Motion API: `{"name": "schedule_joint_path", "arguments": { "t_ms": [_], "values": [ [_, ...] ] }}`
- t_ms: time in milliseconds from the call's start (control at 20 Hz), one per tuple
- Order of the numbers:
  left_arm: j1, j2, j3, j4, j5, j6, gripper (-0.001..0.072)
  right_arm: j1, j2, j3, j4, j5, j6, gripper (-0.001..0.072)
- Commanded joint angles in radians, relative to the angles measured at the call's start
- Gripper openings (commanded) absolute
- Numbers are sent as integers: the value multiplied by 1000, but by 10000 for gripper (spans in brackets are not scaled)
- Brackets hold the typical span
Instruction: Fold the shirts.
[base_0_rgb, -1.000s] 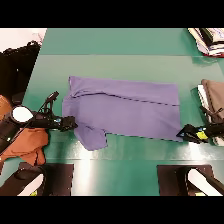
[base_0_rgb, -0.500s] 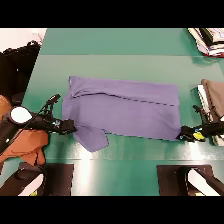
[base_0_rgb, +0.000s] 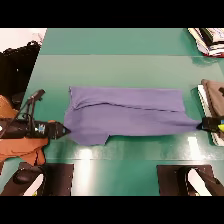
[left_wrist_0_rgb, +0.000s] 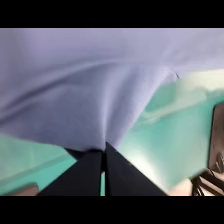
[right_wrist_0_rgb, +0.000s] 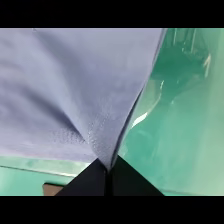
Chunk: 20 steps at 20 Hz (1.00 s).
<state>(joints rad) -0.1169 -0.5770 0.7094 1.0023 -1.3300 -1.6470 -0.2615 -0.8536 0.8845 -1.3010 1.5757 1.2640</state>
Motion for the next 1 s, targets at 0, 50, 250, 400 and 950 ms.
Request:
{"name": "schedule_joint_path", "arguments": {
  "t_ms": [0,50,250,400,950],
  "values": [
    [0,-109,102,62,130,74,21,84,-135,149,-10,-60,11,13],
    [0,-181,126,60,172,109,21,100,-196,189,-9,-84,16,13],
    [0,-532,273,61,362,189,22,133,-460,360,-5,-119,40,13],
    [0,-769,443,59,428,200,23,132,-612,484,57,-134,45,13],
    [0,-954,710,61,320,200,623,64,-878,771,259,-98,41,383]
  ]
}}
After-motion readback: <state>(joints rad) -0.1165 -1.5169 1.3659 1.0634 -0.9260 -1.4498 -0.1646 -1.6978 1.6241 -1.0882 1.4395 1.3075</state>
